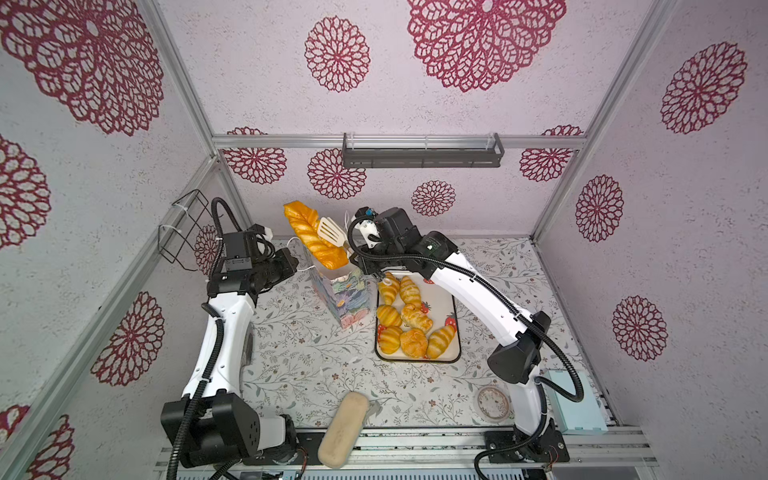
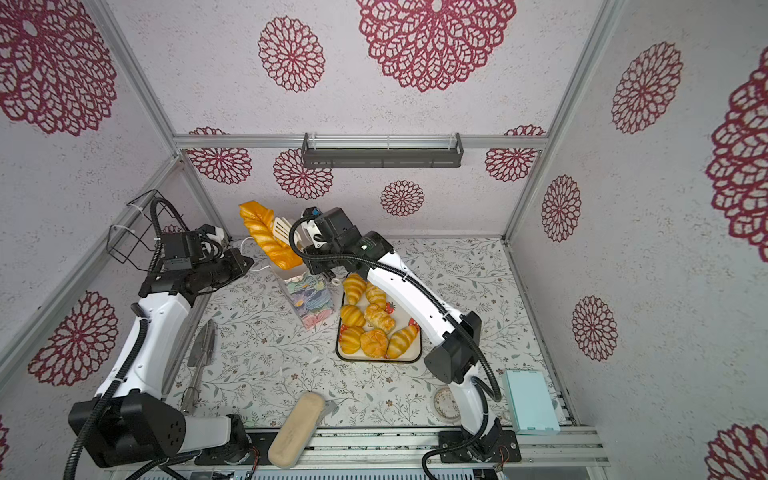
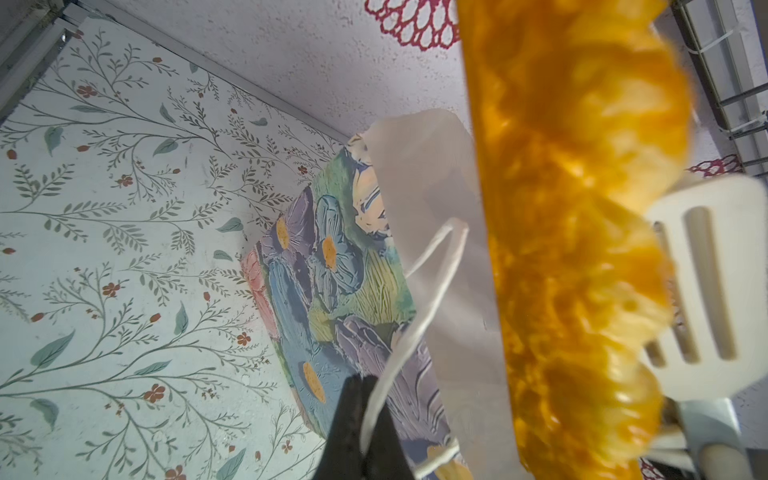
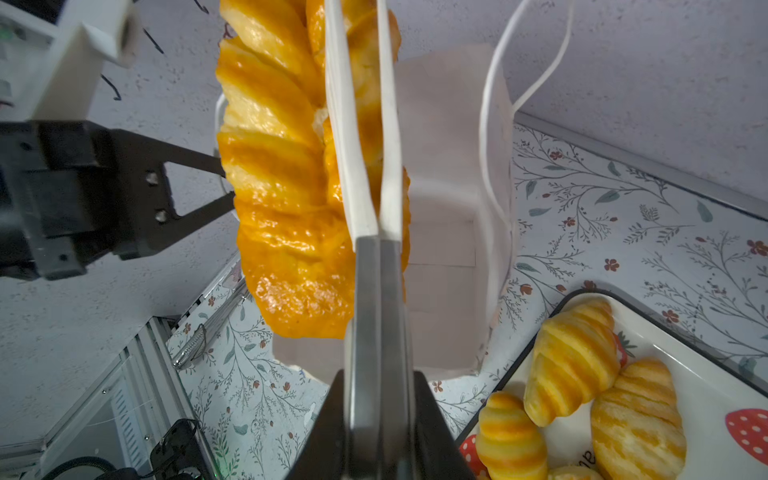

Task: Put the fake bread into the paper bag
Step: 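Lift the bread with the tongs and carry it over the paper bag, then lower the bread into the bag held by the left gripper and open the tongs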

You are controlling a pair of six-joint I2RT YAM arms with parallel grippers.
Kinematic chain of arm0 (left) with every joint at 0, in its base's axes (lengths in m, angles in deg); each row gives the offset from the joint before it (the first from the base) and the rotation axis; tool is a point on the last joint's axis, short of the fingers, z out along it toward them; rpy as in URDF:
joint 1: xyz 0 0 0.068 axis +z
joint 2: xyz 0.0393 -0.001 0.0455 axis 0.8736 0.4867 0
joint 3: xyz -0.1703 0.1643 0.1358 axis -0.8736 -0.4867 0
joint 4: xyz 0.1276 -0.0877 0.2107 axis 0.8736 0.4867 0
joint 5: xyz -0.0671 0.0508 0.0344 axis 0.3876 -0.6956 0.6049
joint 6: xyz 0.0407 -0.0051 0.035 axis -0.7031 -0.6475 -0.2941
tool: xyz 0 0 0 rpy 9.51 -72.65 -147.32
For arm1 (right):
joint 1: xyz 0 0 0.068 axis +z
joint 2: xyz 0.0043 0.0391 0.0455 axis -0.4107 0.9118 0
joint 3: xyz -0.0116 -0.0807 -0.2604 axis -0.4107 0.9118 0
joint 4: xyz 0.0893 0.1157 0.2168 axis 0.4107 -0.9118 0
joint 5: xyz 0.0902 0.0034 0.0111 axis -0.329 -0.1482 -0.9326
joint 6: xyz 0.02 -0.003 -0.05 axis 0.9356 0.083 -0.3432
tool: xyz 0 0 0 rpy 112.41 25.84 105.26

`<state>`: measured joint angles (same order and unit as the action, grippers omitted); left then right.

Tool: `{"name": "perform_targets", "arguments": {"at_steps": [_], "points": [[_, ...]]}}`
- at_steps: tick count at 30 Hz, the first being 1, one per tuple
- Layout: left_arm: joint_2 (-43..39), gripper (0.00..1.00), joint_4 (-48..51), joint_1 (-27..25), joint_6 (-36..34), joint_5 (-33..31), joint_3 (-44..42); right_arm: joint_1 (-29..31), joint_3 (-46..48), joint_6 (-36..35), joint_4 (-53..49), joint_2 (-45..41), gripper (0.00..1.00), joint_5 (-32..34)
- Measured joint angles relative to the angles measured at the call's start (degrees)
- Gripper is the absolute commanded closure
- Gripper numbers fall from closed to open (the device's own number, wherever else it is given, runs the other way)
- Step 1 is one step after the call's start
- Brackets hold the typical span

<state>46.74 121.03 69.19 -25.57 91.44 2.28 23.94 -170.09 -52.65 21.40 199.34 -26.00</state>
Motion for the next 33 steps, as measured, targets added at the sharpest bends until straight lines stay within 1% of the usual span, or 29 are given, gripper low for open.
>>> {"name": "perform_targets", "arguments": {"at_steps": [7, 13, 16, 23, 26, 30, 33], "points": [[0.00, 1.00, 0.00, 0.37, 0.02, 0.37, -0.02, -1.88, 1.01, 0.02, 0.22, 0.68, 0.81, -0.22], [0.00, 1.00, -0.02, 0.79, 0.42, 0.61, -0.04, -2.19, 5.51, 0.00, 1.27, 0.46, 0.80, -0.15], [0.00, 1.00, -0.04, 0.85, 0.55, 0.76, -0.09, -2.19, 7.65, 0.02, 3.04, -0.79, 0.80, -0.07], [0.00, 1.00, -0.07, 1.09, 0.66, 0.83, -0.11, -2.19, 10.97, 0.02, 3.26, -4.39, 0.78, -0.11], [0.00, 1.00, -0.11, 1.11, 0.66, 0.83, -0.11, -2.19, 11.58, 0.02, 3.26, -5.14, 0.76, -0.17], [0.00, 1.00, -0.37, 1.16, 0.66, 0.85, -0.11, -2.19, 12.15, -0.17, 3.23, -5.64, 0.66, -0.15], [0.00, 1.00, -0.50, 1.18, 0.68, 0.87, -0.11, -2.19, 12.59, -0.39, 3.32, -5.75, 0.61, -0.09]]}}
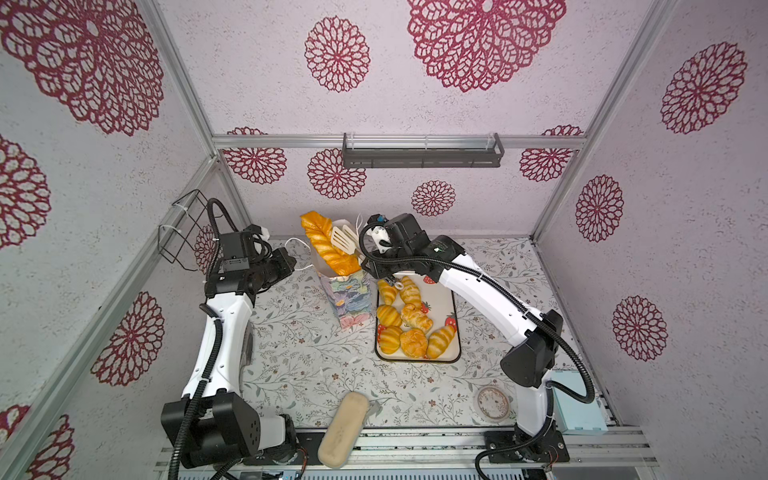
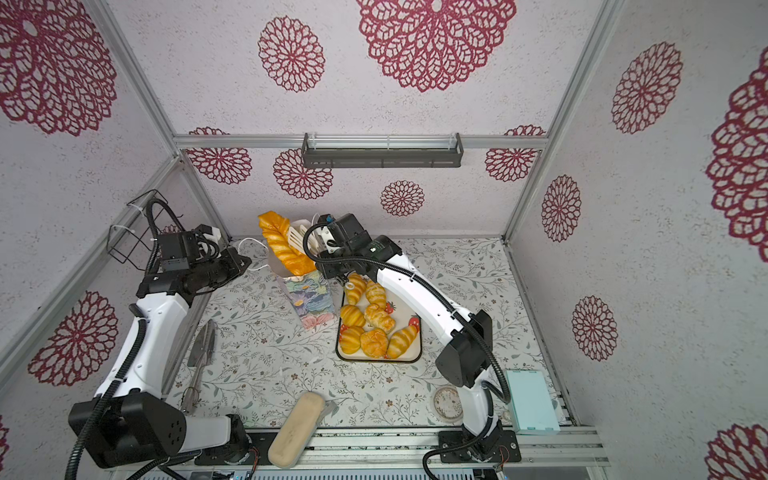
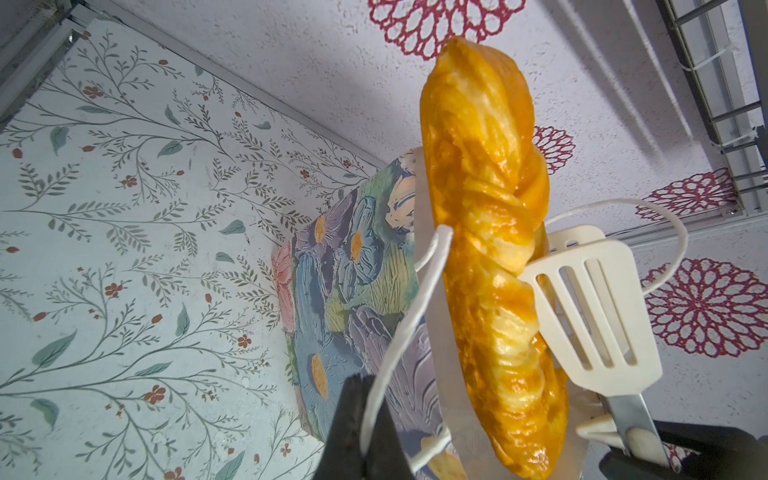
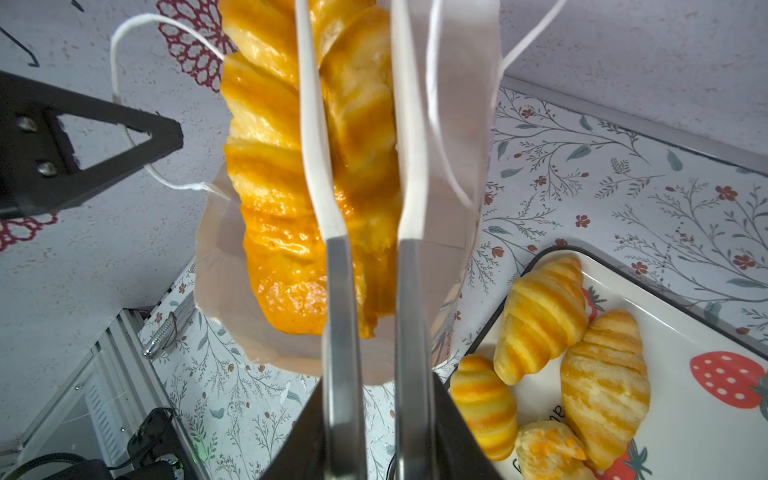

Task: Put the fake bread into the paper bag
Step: 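Lower the bread into the bag held by the left gripper and open the tongs, then raise the open tongs out of the bag and move them back over the tray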

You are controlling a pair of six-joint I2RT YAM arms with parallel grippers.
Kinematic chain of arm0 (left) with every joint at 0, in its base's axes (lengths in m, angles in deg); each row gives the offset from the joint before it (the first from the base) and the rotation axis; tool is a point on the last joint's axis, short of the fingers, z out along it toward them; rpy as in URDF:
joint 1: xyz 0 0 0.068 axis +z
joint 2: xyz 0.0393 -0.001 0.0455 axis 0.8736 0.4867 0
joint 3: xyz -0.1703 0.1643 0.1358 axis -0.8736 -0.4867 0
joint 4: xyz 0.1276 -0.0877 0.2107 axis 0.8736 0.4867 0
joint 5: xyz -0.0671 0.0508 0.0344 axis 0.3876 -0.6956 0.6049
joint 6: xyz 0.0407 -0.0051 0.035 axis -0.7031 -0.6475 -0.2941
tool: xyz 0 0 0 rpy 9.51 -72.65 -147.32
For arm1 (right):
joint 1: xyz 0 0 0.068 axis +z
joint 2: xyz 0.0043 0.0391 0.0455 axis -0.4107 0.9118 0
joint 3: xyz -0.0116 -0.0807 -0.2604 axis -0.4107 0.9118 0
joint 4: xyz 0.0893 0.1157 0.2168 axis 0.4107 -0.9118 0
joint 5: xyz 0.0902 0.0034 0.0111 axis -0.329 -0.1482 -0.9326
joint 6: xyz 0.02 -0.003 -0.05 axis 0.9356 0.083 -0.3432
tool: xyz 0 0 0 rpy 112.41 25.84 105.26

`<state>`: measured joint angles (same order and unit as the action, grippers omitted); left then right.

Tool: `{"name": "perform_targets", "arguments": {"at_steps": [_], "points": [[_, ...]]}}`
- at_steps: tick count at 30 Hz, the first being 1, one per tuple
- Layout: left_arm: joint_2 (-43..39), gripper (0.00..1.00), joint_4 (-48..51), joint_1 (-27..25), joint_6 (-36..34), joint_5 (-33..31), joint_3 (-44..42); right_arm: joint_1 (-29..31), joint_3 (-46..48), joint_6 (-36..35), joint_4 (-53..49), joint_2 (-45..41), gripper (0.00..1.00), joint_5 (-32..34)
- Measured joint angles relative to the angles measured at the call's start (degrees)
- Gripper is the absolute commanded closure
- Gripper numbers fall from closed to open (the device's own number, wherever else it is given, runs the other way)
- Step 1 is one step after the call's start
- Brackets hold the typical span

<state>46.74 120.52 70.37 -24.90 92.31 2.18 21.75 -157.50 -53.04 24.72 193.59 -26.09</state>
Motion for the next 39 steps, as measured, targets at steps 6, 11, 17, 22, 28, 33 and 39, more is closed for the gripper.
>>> {"name": "perform_targets", "arguments": {"at_steps": [6, 11, 17, 22, 28, 33, 39], "points": [[0.00, 1.00, -0.15, 0.04, 0.04, 0.37, 0.00, 0.00, 0.94, -0.09, 0.07, 0.00, 0.53, 0.33], [0.00, 1.00, -0.17, 0.04, 0.13, 0.61, 0.00, 0.00, 0.90, -0.22, 0.35, -0.11, 0.49, 0.37], [0.00, 1.00, -0.35, 0.04, 0.15, 0.83, 0.00, 0.00, 0.13, -0.52, 0.24, -0.37, 0.51, 0.76], [0.00, 1.00, -0.35, 0.04, 0.15, 0.98, -0.02, 0.00, 0.11, -0.59, -0.46, -2.64, 0.51, 1.75], [0.00, 1.00, -0.42, 0.04, 0.17, 1.31, -0.04, -0.07, 0.09, -0.66, -1.33, -7.32, 0.52, 3.30], [-0.11, 1.00, -1.05, 0.04, 0.20, 2.21, -0.31, -0.07, 0.13, -0.68, -1.77, -10.29, 0.52, 4.63], [-0.79, 1.00, -1.68, 0.02, 0.24, 2.78, -1.01, -0.11, 3.32, -0.70, -2.03, -14.21, 0.52, 7.26]]}}
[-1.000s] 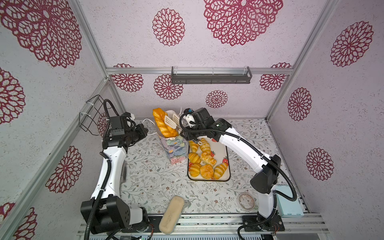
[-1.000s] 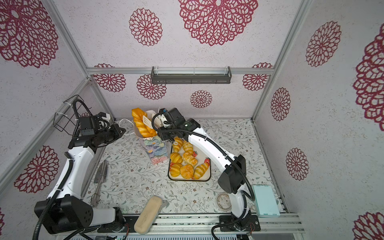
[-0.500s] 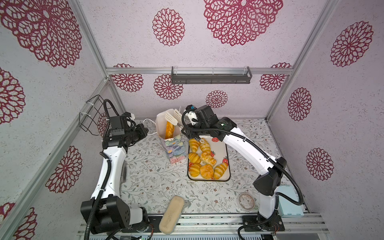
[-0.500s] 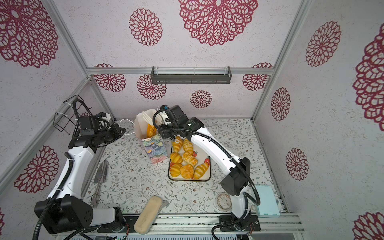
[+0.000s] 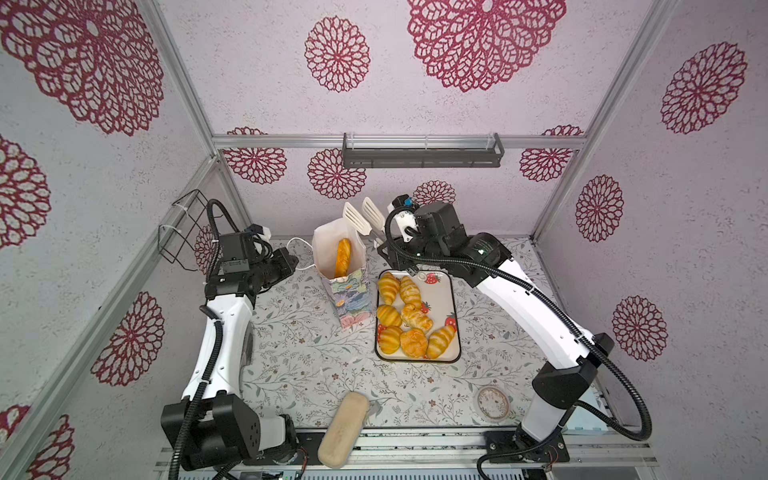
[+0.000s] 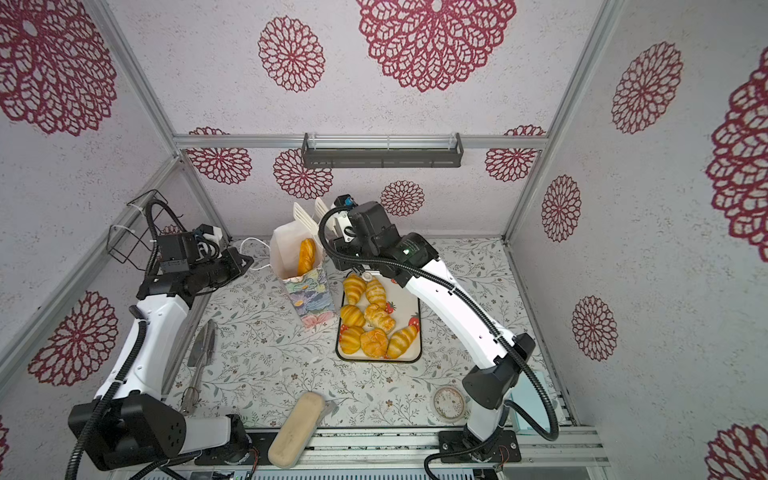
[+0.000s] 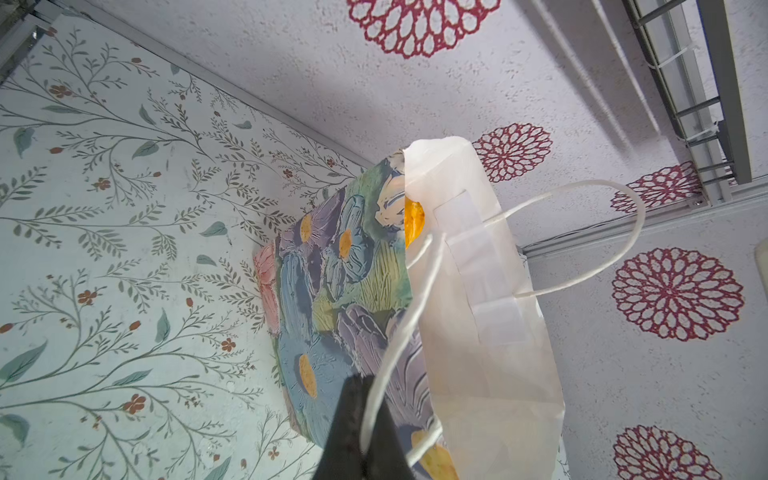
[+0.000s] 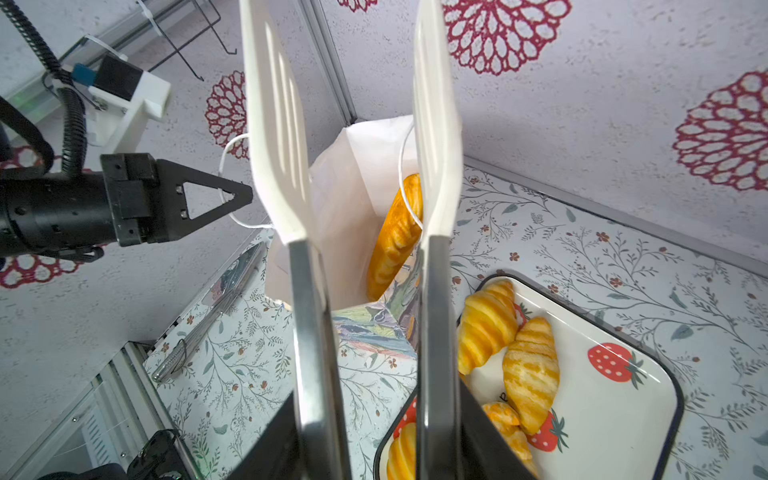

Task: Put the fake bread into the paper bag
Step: 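Raise the open tongs out of the bag and move them back over the tray, then lower the tongs with the right gripper and pinch a croissant on the tray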

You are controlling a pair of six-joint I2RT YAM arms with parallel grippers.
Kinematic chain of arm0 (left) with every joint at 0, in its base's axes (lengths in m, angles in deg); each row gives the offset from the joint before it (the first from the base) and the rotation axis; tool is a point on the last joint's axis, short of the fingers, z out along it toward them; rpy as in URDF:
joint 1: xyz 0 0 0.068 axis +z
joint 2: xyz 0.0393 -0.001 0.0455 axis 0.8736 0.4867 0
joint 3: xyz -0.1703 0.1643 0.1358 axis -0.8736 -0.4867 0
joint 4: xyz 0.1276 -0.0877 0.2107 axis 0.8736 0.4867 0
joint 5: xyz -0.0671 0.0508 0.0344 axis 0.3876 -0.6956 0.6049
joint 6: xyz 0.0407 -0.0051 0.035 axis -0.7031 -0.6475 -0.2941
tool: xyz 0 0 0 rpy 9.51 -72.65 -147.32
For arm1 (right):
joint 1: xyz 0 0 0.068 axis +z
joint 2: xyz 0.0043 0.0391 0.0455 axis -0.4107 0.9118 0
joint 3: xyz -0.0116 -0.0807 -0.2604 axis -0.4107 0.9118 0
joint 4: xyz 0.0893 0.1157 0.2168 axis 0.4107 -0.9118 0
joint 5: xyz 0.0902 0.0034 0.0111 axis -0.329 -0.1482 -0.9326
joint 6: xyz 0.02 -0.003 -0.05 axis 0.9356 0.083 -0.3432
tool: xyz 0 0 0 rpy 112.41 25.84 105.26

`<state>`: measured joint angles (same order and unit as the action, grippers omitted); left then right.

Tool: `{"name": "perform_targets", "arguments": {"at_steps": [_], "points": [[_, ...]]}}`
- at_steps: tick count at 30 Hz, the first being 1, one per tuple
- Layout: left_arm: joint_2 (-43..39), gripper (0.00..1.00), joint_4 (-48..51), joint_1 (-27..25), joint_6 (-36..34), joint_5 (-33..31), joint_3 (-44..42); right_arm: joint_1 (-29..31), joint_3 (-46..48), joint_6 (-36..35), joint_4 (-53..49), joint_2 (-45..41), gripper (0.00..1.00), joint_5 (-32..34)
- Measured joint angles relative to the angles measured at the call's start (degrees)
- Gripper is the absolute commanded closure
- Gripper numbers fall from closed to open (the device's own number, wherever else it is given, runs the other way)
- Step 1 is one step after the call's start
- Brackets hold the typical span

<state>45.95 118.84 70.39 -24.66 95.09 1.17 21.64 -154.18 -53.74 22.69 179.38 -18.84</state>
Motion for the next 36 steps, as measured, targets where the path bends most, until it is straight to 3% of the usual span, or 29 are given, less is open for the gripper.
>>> {"name": "perform_targets", "arguments": {"at_steps": [7, 15, 27, 36], "points": [[-1.38, 1.00, -1.07, -0.04, 0.15, 0.92, -0.31, -1.62, 8.09, 0.09, -0.55, -7.19, 0.52, 2.91], [-2.47, 1.00, -1.60, -0.04, 0.15, 1.05, -0.92, -7.82, 21.16, 1.51, 0.04, -15.15, 0.49, 3.61], [-3.96, 1.00, -2.29, -0.04, 0.15, 1.03, -0.94, -11.93, 35.39, 3.32, 2.71, -15.72, 0.46, 0.74], [-4.02, 1.00, -2.23, -0.04, 0.13, 0.72, -0.94, -14.45, 41.11, 4.28, 6.21, -13.88, 0.41, -0.94]]}}
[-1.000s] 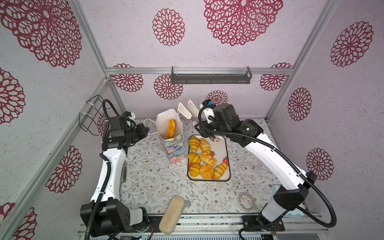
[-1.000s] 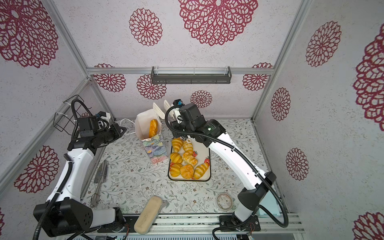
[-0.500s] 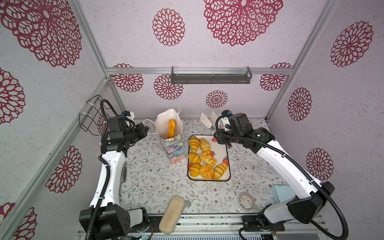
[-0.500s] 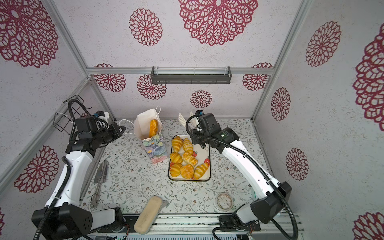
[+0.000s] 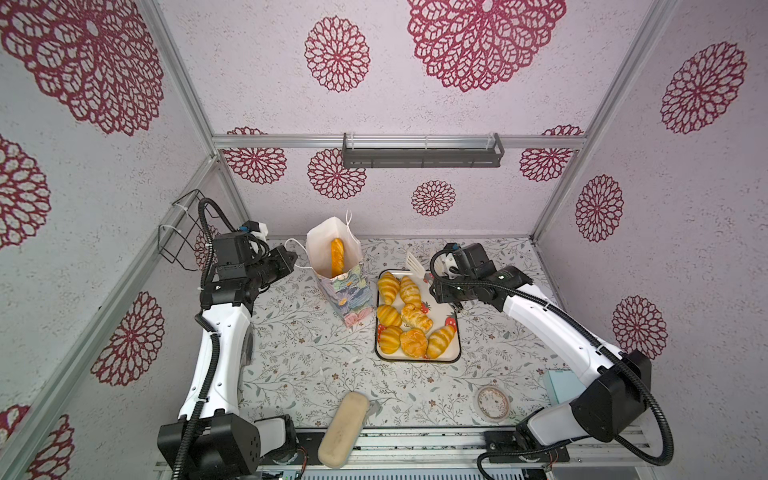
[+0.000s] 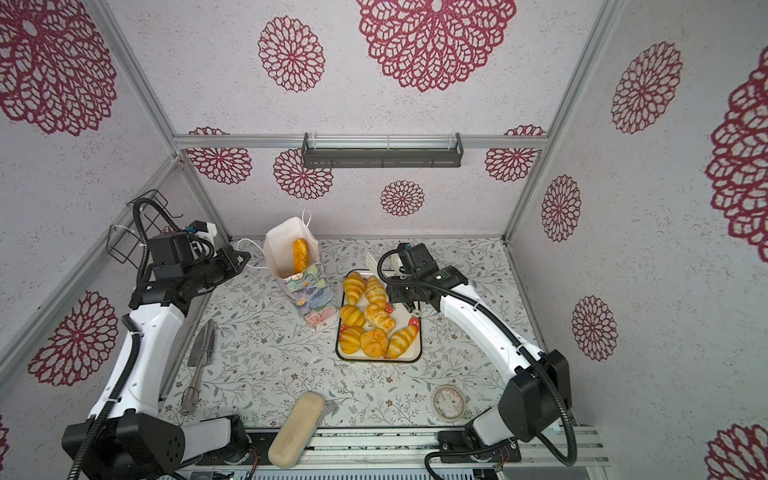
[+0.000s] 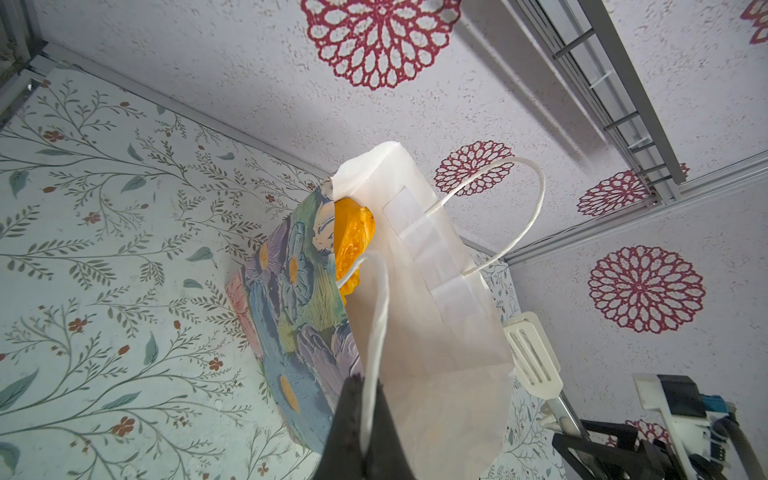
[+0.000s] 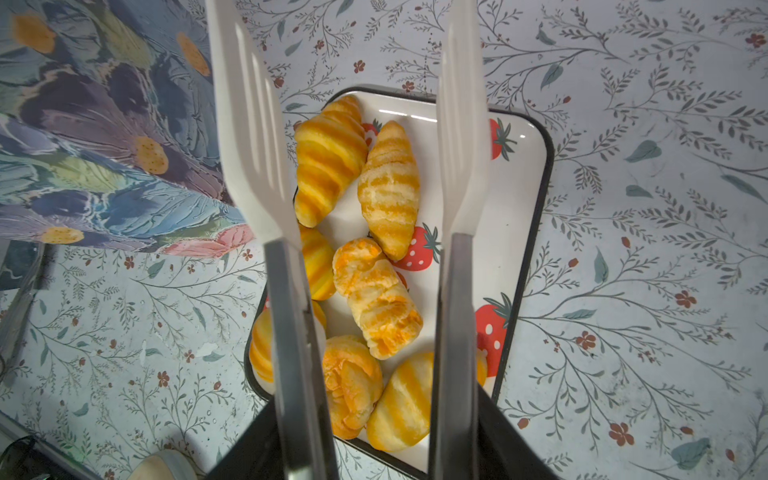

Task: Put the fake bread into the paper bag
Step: 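Lower the tongs with the right gripper and pinch a croissant on the tray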

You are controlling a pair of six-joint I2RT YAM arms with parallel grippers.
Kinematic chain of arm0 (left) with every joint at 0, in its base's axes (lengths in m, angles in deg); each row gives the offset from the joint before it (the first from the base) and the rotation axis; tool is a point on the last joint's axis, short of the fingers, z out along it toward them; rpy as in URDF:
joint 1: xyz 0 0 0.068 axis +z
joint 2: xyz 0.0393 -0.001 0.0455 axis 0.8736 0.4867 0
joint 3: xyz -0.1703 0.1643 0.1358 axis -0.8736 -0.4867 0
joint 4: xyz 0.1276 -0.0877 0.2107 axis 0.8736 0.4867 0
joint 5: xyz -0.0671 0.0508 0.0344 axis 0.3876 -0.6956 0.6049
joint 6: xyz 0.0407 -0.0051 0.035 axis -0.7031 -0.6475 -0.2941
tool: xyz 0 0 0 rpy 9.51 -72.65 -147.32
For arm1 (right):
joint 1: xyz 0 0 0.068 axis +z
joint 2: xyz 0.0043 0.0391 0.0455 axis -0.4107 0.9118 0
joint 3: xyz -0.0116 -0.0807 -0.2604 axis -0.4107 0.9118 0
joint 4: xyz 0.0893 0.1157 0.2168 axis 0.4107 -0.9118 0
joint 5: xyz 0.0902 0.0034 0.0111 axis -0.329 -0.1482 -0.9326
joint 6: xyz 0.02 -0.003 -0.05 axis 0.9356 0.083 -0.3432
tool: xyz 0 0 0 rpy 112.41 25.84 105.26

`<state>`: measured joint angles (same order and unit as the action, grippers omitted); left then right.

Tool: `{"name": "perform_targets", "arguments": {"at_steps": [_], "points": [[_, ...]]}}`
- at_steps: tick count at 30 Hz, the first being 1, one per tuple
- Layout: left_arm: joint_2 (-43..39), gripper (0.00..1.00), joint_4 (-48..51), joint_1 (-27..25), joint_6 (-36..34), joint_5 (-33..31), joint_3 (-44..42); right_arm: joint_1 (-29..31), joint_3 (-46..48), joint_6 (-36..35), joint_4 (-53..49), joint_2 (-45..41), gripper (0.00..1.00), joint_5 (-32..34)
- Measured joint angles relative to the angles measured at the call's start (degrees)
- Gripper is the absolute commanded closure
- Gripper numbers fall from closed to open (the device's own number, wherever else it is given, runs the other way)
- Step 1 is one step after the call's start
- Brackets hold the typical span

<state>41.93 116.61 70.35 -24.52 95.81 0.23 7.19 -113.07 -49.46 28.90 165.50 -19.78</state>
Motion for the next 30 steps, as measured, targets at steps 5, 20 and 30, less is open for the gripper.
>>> {"name": "perform_targets", "arguments": {"at_steps": [5, 20, 30], "points": [[0.11, 1.00, 0.02, 0.00, 0.00, -0.07, 0.02, -0.90, 2.84, 0.37, 1.40, 1.57, 0.37, -0.57], [0.76, 1.00, 0.11, 0.00, 0.00, -0.04, 0.02, -2.05, 6.27, 0.96, 4.85, 5.57, 0.32, -2.14], [0.81, 1.00, 0.11, 0.00, 0.00, -0.04, 0.02, -2.29, 6.51, 1.29, 6.80, 8.92, 0.31, -3.67]]}}
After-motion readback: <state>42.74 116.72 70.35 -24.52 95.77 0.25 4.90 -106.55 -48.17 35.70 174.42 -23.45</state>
